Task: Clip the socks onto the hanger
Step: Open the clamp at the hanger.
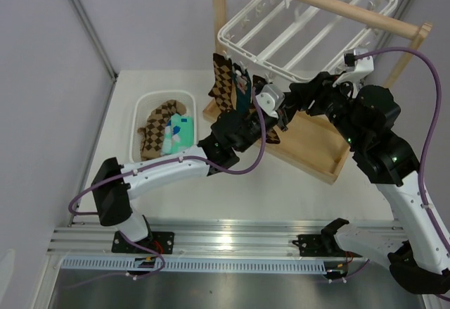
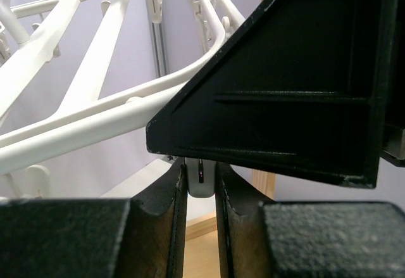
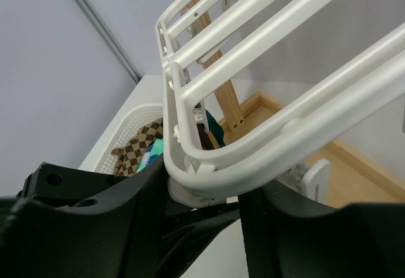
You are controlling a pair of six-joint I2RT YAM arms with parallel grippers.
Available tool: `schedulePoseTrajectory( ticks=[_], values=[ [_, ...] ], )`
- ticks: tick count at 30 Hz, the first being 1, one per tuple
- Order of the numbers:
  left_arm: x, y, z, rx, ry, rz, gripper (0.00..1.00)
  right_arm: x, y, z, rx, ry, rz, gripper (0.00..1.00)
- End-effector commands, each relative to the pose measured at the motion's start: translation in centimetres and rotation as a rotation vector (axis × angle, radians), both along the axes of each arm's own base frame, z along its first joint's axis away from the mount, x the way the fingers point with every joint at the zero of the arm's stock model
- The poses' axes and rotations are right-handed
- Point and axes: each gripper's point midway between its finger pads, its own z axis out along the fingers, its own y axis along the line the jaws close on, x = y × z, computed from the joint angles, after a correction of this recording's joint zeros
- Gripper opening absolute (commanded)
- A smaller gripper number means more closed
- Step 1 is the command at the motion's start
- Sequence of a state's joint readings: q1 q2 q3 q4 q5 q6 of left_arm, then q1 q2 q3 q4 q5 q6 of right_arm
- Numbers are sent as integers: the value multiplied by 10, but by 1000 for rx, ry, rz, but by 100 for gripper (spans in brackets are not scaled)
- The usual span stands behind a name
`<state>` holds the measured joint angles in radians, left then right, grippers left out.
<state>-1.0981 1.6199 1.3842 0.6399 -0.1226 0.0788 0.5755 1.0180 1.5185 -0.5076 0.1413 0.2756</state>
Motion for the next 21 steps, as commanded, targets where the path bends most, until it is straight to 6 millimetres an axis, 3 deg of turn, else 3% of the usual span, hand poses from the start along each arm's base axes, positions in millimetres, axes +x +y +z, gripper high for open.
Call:
schedulePoseTrajectory(
  ticks=[1, 3, 9, 10, 16, 17, 19, 21],
  values=[
    [-19, 1, 15, -17, -16, -72, 12, 1, 2, 24, 43, -75, 8, 45],
    [-18, 2, 13, -18, -5, -68, 13, 2, 1, 24, 47, -75, -1, 42],
    [-16, 18, 1, -8, 72, -26, 50, 5, -4, 17, 38, -57, -32, 22],
    [-15, 27, 3, -25, 100, -6, 62, 5, -5, 15, 38, -54, -40, 20],
    [-21, 55, -19, 33, 252, 30, 87, 7, -12, 10, 31, -42, -77, 6],
    [-22, 69, -17, 23, 274, 63, 88, 6, -13, 9, 29, -41, -78, 5],
    [-20, 85, -33, 60, 349, 116, 93, 7, -14, 8, 26, -39, -83, 5],
    [-17, 114, -40, 47, 411, 203, 95, 6, -15, 8, 23, -40, -86, 5]
  ],
)
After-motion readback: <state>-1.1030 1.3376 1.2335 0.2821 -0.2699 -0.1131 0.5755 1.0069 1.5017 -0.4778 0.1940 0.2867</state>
